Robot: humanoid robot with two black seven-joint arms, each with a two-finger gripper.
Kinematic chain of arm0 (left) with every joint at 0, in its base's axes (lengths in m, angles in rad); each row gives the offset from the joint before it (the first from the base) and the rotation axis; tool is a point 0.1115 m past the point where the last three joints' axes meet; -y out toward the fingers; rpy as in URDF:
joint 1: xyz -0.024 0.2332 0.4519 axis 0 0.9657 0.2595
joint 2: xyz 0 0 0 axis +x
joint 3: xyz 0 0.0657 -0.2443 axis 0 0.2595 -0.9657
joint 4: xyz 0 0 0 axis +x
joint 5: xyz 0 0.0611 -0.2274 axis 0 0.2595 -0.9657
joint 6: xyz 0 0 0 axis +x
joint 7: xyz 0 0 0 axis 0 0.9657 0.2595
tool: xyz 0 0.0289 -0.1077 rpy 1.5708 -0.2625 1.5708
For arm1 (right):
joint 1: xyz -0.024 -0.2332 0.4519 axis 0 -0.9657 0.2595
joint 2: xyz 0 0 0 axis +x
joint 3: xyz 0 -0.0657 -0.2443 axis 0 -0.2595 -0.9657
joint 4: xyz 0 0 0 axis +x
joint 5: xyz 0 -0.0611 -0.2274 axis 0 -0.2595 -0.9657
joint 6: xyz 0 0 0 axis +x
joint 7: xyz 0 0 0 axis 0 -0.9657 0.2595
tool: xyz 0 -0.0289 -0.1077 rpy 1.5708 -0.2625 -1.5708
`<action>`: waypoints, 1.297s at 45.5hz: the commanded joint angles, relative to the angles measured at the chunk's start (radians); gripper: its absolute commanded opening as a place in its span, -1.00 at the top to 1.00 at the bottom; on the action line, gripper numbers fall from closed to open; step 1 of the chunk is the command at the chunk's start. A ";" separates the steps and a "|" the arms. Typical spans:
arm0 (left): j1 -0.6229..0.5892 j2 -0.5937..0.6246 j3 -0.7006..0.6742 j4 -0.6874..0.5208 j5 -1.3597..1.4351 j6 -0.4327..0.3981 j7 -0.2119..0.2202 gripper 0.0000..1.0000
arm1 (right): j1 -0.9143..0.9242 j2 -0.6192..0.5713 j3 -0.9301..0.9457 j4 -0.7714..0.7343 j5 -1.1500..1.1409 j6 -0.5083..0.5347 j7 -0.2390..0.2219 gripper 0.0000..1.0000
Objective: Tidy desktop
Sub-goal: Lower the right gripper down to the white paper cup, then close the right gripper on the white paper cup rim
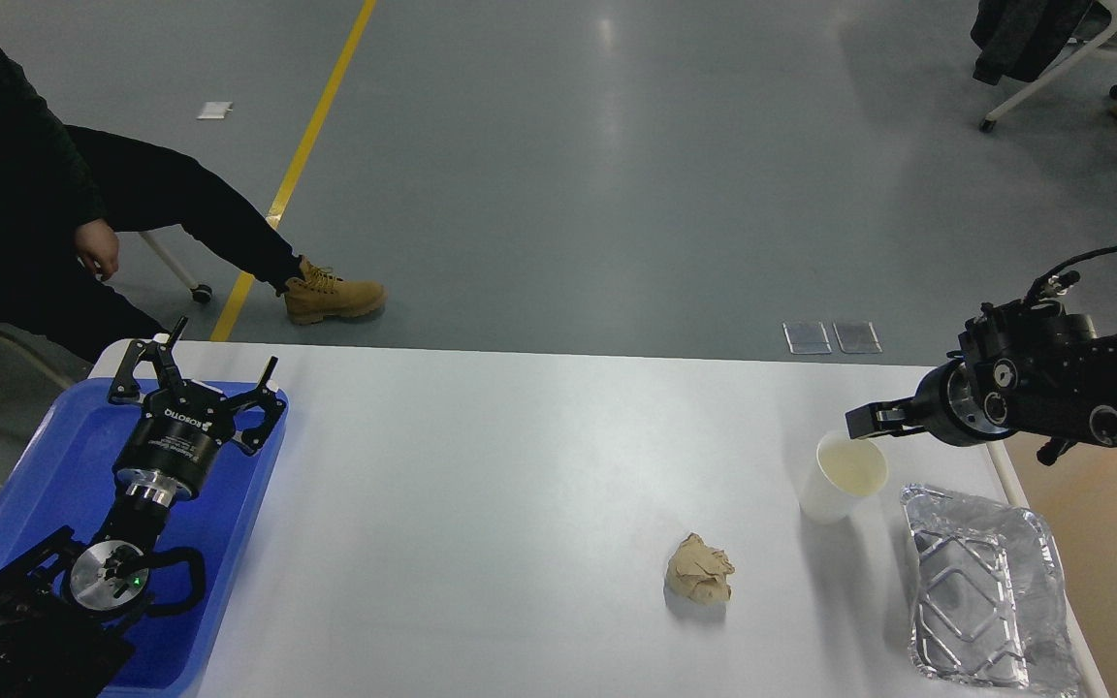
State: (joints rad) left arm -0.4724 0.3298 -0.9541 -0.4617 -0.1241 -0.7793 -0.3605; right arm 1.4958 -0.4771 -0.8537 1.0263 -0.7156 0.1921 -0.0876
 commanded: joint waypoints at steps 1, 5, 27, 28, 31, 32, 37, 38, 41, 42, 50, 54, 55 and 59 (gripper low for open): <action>0.000 0.000 0.000 0.000 0.000 0.000 0.000 -0.98 | -0.042 0.017 0.012 -0.018 0.005 -0.022 0.000 -0.93; 0.000 0.000 0.000 0.000 0.000 0.000 0.000 -0.98 | -0.060 0.017 0.013 -0.035 0.005 -0.023 0.000 -0.85; 0.000 0.000 0.000 0.000 0.000 0.000 0.000 -0.98 | -0.114 0.031 0.021 -0.061 0.004 -0.034 0.002 -0.59; 0.000 0.000 0.000 0.000 0.000 0.000 0.000 -0.98 | -0.117 0.032 0.022 -0.063 0.004 -0.034 0.002 -0.49; 0.000 0.000 0.000 0.000 0.000 0.000 0.000 -0.98 | -0.126 0.040 0.024 -0.066 0.001 -0.034 0.002 -0.16; 0.000 0.000 0.000 0.000 0.000 0.000 0.000 -0.98 | -0.127 0.043 0.024 -0.066 -0.001 -0.034 0.002 -0.13; 0.000 0.000 0.000 0.000 0.000 0.000 0.000 -0.98 | -0.141 0.048 0.024 -0.066 -0.008 -0.034 0.002 0.01; 0.000 0.000 0.000 0.000 0.000 0.000 0.000 -0.98 | -0.143 0.049 0.024 -0.066 -0.010 -0.034 0.002 0.01; 0.000 0.000 0.000 0.000 0.000 0.000 0.000 -0.98 | -0.144 0.049 0.024 -0.068 -0.010 -0.034 0.002 0.09; 0.000 0.000 0.000 0.000 0.000 0.000 0.000 -0.98 | -0.146 0.049 0.024 -0.068 -0.010 -0.034 0.002 0.11; 0.000 0.000 0.000 0.000 0.000 0.000 0.000 -0.98 | -0.147 0.051 0.024 -0.069 -0.013 -0.029 0.005 0.87; 0.000 0.000 0.000 0.000 0.000 0.000 0.000 -0.98 | -0.152 0.051 0.024 -0.069 -0.013 -0.028 0.006 1.00; 0.000 0.000 0.000 0.000 0.000 0.000 0.000 -0.98 | -0.152 0.051 0.024 -0.069 -0.013 -0.028 0.006 1.00; 0.000 0.000 0.000 0.000 0.000 0.000 0.000 -0.98 | -0.154 0.051 0.024 -0.069 -0.013 -0.028 0.008 1.00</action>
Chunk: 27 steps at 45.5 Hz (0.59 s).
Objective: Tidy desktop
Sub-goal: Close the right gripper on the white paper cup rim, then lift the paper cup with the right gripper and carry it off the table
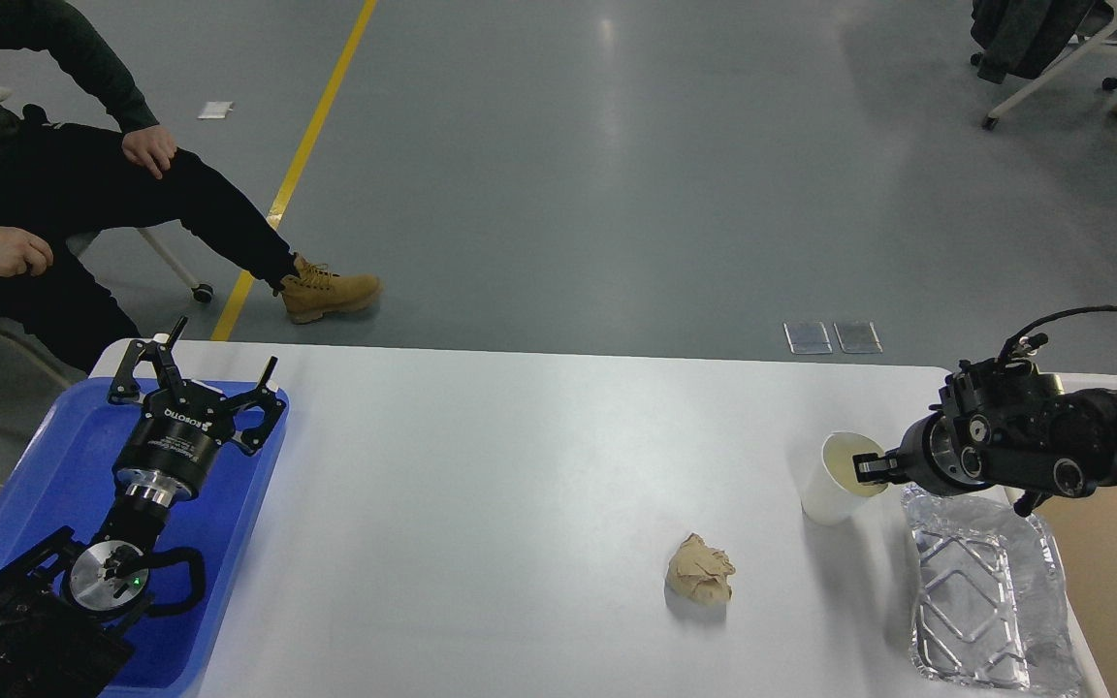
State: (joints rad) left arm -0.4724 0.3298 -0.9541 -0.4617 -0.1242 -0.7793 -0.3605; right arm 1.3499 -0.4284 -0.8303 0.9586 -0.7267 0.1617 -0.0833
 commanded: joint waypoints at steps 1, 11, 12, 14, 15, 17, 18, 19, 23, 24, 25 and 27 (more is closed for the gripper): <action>0.000 0.000 0.000 0.000 0.000 0.000 0.000 -0.98 | -0.008 0.002 0.000 -0.001 -0.002 0.002 0.004 1.00; 0.000 0.000 0.000 0.000 0.000 0.000 0.000 -0.98 | 0.000 0.002 0.000 -0.006 0.000 0.012 0.004 1.00; 0.000 0.000 0.000 0.000 0.000 0.000 0.000 -0.98 | 0.002 0.002 0.000 -0.006 0.001 0.012 0.004 1.00; 0.000 0.000 0.000 0.000 0.000 0.000 0.000 -0.98 | 0.006 0.002 0.000 -0.004 0.003 0.018 0.004 1.00; 0.000 0.000 0.000 0.000 0.000 0.000 0.000 -0.98 | 0.008 0.000 0.000 -0.004 0.004 0.021 0.004 1.00; 0.000 0.000 0.000 0.000 0.000 0.000 0.000 -0.98 | 0.015 -0.004 0.000 -0.001 0.010 0.025 0.004 1.00; 0.000 0.000 0.000 0.000 0.000 0.000 0.000 -0.98 | 0.020 -0.007 0.000 0.002 0.013 0.030 0.004 1.00; 0.000 0.000 0.000 0.000 0.000 0.000 0.000 -0.98 | 0.029 -0.010 0.000 0.005 0.015 0.033 0.004 1.00; 0.000 0.000 0.000 0.000 0.000 0.000 0.000 -0.98 | 0.075 -0.033 0.000 0.019 0.018 0.085 0.008 1.00; 0.000 0.000 0.000 0.000 0.000 0.000 0.000 -0.98 | 0.090 -0.044 0.000 0.023 0.018 0.102 0.010 1.00; 0.000 0.000 0.000 0.000 0.000 0.000 0.000 -0.98 | 0.107 -0.055 0.000 0.031 0.020 0.119 0.010 1.00; 0.000 0.000 0.000 0.000 0.000 0.000 0.000 -0.98 | 0.150 -0.070 0.000 0.054 0.020 0.147 0.010 1.00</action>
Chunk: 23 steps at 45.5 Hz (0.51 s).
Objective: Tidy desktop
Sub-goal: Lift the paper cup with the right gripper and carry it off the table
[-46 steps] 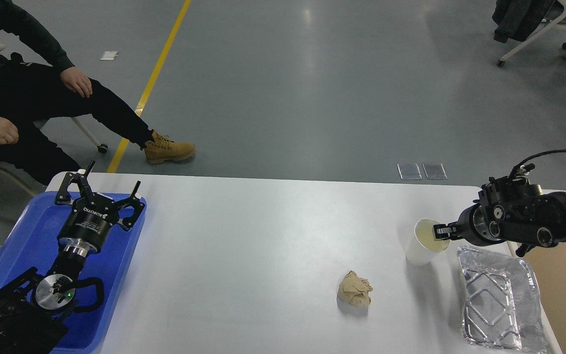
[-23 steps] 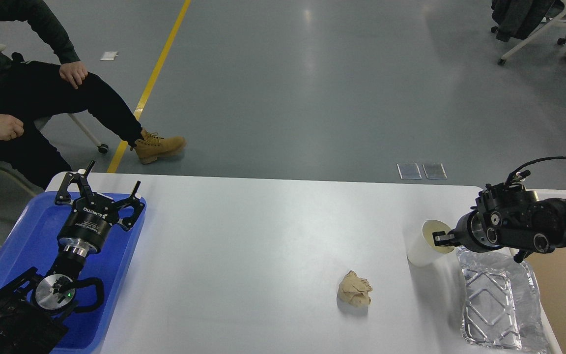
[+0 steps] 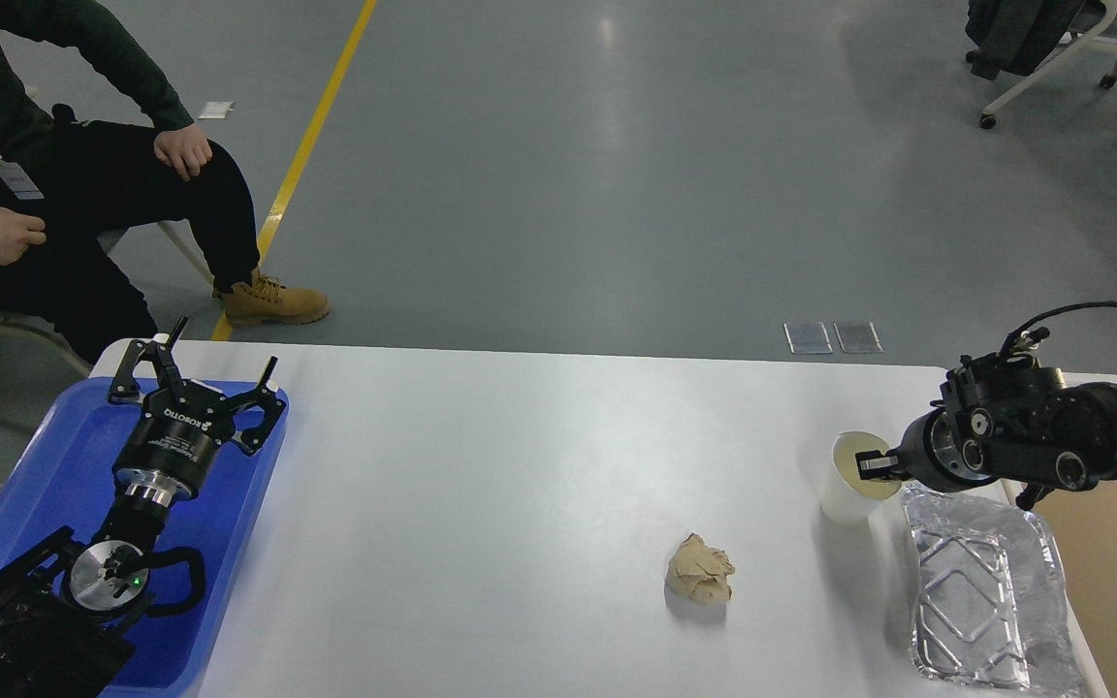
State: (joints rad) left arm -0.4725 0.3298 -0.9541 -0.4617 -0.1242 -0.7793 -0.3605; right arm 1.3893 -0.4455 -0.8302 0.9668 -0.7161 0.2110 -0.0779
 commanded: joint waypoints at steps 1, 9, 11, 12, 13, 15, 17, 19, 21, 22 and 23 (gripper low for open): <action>0.000 0.000 0.000 0.000 0.000 0.000 0.000 -0.98 | 0.134 -0.062 0.000 0.059 0.009 0.111 0.004 1.00; 0.000 0.000 0.000 0.000 0.000 0.000 0.000 -0.98 | 0.335 -0.131 -0.010 0.144 0.050 0.261 0.004 1.00; 0.000 0.000 0.000 0.000 0.000 0.000 0.000 -0.98 | 0.381 -0.142 -0.014 0.156 0.052 0.310 0.004 1.00; 0.000 0.000 0.000 0.000 0.000 0.000 0.000 -0.98 | 0.404 -0.148 -0.015 0.164 0.052 0.333 0.004 1.00; 0.000 0.000 0.000 0.000 0.000 0.000 0.000 -0.98 | 0.425 -0.156 -0.017 0.168 0.052 0.359 0.004 1.00; 0.000 0.000 0.000 0.000 0.000 0.000 0.000 -0.98 | 0.467 -0.173 -0.018 0.175 0.052 0.412 0.004 1.00; 0.000 0.000 0.000 0.000 0.000 0.000 0.000 -0.98 | 0.505 -0.186 -0.018 0.176 0.052 0.461 0.006 1.00; 0.000 0.000 0.000 0.000 0.000 0.000 0.000 -0.98 | 0.537 -0.199 -0.018 0.178 0.052 0.504 0.006 1.00; 0.000 0.000 0.000 0.000 0.000 0.000 0.000 -0.98 | 0.568 -0.208 -0.018 0.181 0.052 0.537 0.006 1.00; 0.000 0.000 0.000 0.000 0.000 0.000 0.000 -0.98 | 0.580 -0.213 -0.018 0.181 0.052 0.551 0.007 1.00; 0.000 0.000 0.000 0.000 0.000 0.000 0.000 -0.98 | 0.594 -0.219 -0.018 0.182 0.052 0.567 0.007 1.00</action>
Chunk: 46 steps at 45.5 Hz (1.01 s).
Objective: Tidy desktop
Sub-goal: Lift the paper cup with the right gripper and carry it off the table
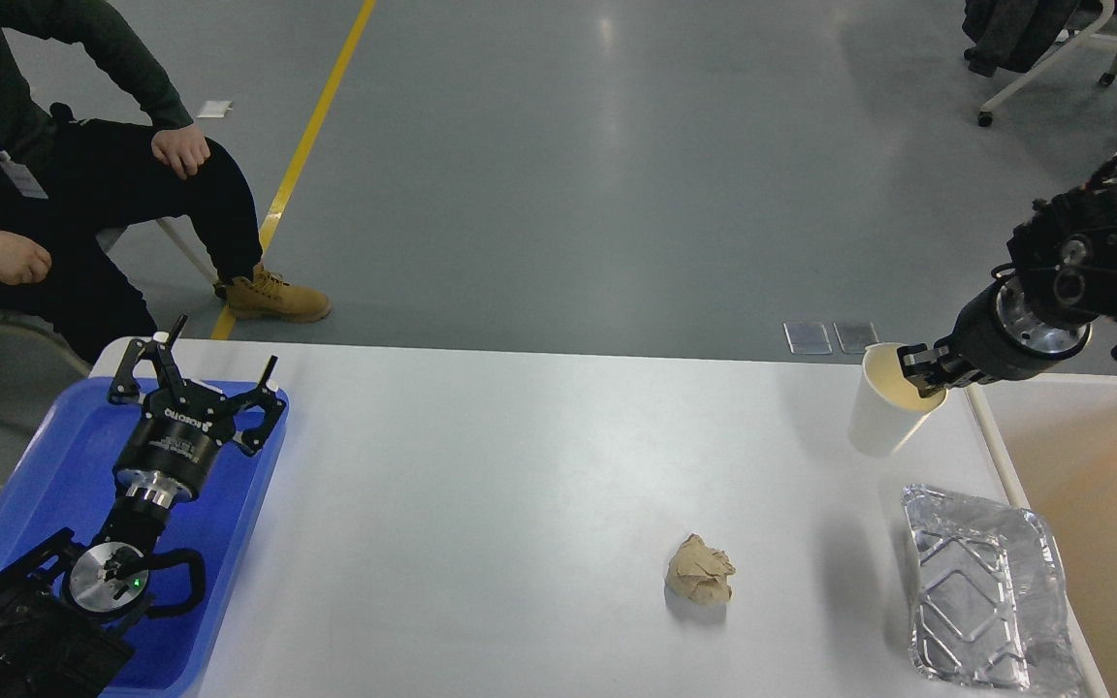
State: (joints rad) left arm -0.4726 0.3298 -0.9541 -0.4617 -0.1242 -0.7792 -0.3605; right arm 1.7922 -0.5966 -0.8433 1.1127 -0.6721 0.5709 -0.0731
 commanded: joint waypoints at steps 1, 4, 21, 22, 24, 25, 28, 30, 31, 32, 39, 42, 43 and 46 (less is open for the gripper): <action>0.000 0.000 0.000 0.000 0.000 0.000 0.000 -0.98 | 0.205 -0.072 -0.005 0.036 0.008 0.215 0.003 1.00; 0.000 0.000 0.000 0.000 0.000 0.000 0.000 -0.98 | 0.243 -0.089 -0.005 0.036 0.008 0.215 0.003 1.00; 0.000 0.000 0.000 0.000 0.000 0.000 0.000 -0.98 | 0.325 -0.209 0.009 0.021 0.008 0.215 -0.001 1.00; 0.000 0.000 0.000 0.000 0.000 0.000 0.000 -0.98 | 0.325 -0.221 0.010 0.019 0.008 0.215 -0.001 1.00; 0.000 0.000 0.000 0.000 0.000 0.000 0.000 -0.98 | 0.323 -0.248 0.010 0.007 0.008 0.215 -0.002 1.00; 0.000 0.000 0.000 0.000 0.000 0.000 0.000 -0.98 | 0.323 -0.262 0.009 0.000 0.008 0.215 -0.002 1.00; 0.000 0.000 0.000 0.000 0.000 0.000 0.000 -0.98 | 0.305 -0.295 0.010 -0.040 0.008 0.146 -0.004 1.00; 0.000 0.000 0.000 0.000 0.000 0.000 0.000 -0.98 | 0.297 -0.310 0.010 -0.074 0.012 0.091 -0.007 1.00; 0.000 0.000 0.000 0.000 0.000 0.000 0.000 -0.98 | 0.288 -0.318 0.010 -0.092 0.022 0.060 -0.008 1.00; 0.000 0.000 0.000 0.000 0.000 0.000 0.000 -0.98 | 0.276 -0.324 0.010 -0.112 0.038 0.032 -0.008 1.00; 0.000 0.000 0.000 0.000 0.000 0.000 0.000 -0.98 | 0.178 -0.341 0.012 -0.250 0.253 -0.164 -0.013 1.00; 0.000 0.000 0.000 0.000 0.000 0.000 0.000 -0.98 | 0.139 -0.342 0.012 -0.298 0.339 -0.261 -0.016 1.00; 0.000 0.000 0.000 0.000 0.000 0.000 0.000 -0.98 | 0.124 -0.344 0.013 -0.312 0.368 -0.296 -0.019 1.00; 0.000 0.000 0.000 0.000 0.000 0.000 0.000 -0.98 | 0.084 -0.351 0.015 -0.330 0.475 -0.399 -0.030 1.00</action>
State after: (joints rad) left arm -0.4724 0.3298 -0.9542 -0.4617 -0.1242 -0.7792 -0.3605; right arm 1.9924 -0.9101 -0.8324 0.9169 -0.4647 0.4659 -0.0849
